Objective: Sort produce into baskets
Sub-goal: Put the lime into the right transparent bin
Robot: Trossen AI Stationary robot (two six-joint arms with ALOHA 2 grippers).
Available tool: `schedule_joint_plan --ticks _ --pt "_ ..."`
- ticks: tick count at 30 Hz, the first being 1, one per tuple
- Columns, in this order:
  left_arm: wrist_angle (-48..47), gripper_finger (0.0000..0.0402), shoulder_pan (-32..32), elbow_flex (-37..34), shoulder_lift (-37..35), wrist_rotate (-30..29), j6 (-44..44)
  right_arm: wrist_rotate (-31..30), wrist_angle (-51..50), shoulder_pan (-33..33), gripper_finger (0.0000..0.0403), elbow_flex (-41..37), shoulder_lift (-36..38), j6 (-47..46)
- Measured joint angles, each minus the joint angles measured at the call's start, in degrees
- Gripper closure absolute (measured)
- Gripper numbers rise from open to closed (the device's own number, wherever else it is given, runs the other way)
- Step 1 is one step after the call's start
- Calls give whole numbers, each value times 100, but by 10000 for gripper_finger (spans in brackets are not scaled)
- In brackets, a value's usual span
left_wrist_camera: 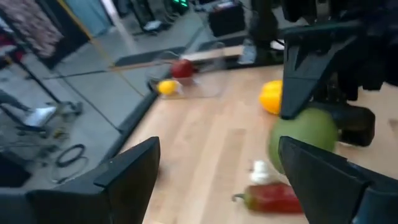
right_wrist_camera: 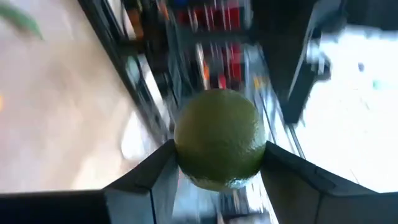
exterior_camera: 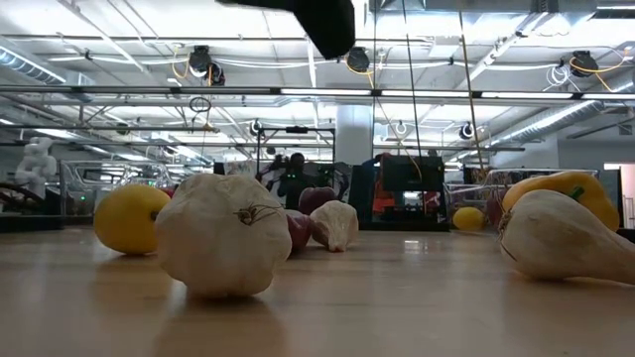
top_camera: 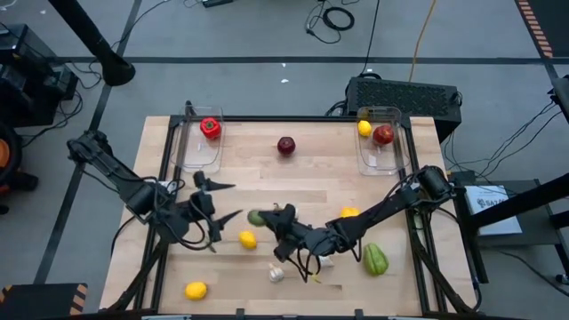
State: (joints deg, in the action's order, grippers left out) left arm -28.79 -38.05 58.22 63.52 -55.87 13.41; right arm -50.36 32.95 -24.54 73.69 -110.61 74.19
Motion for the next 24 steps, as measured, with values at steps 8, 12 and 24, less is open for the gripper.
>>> schedule_joint_plan --ticks 8,12,24 --pt "-419 68 -188 2 -71 -272 437 -1910 -659 480 207 -135 565 -201" --pt "-977 68 -291 2 -71 -178 1151 -1989 -1685 985 207 -729 1524 -1247" --pt "-2062 68 -587 -55 -1 167 2528 -1340 -4575 2545 207 -2904 5582 -5584"
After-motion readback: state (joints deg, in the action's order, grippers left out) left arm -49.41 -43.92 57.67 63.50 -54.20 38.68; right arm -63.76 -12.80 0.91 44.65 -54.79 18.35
